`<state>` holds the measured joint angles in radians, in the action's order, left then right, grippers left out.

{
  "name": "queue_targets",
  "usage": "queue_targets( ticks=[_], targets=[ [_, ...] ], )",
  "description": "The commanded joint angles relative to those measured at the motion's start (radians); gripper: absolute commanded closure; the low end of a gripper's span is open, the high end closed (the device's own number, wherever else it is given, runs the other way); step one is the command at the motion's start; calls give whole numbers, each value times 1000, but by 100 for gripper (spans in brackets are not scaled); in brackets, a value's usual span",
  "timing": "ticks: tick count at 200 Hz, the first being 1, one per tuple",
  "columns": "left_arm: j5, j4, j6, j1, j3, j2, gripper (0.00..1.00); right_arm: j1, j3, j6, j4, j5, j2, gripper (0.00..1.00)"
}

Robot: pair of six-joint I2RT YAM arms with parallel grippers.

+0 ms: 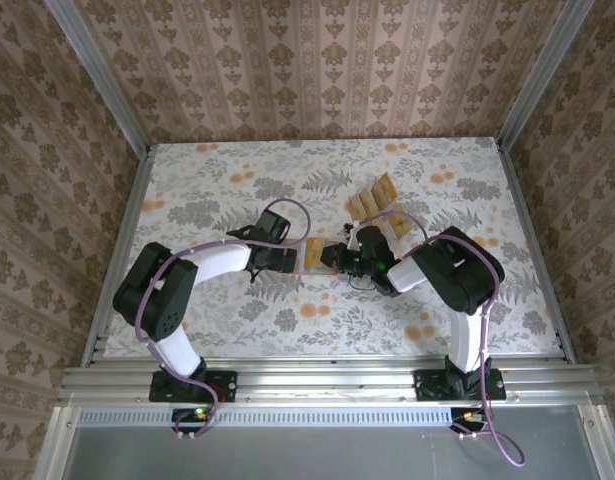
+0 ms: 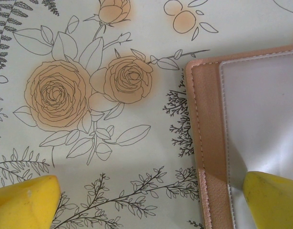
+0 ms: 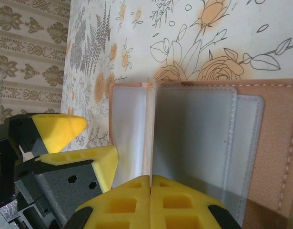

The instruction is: Put the credit cards into the card holder

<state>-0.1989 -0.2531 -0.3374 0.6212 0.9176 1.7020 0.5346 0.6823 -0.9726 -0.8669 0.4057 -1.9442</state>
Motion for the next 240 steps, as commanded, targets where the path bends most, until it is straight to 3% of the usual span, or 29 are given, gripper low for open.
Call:
queue_targets(
  ticks=[1, 240],
  targets=[
    [-6, -27, -8, 5, -21, 8, 0, -5, -20, -1, 3, 13, -15, 100],
    [-5, -27, -9, 5, -20, 10, 0, -2, -18, -26, -39, 56, -56, 100]
  ],
)
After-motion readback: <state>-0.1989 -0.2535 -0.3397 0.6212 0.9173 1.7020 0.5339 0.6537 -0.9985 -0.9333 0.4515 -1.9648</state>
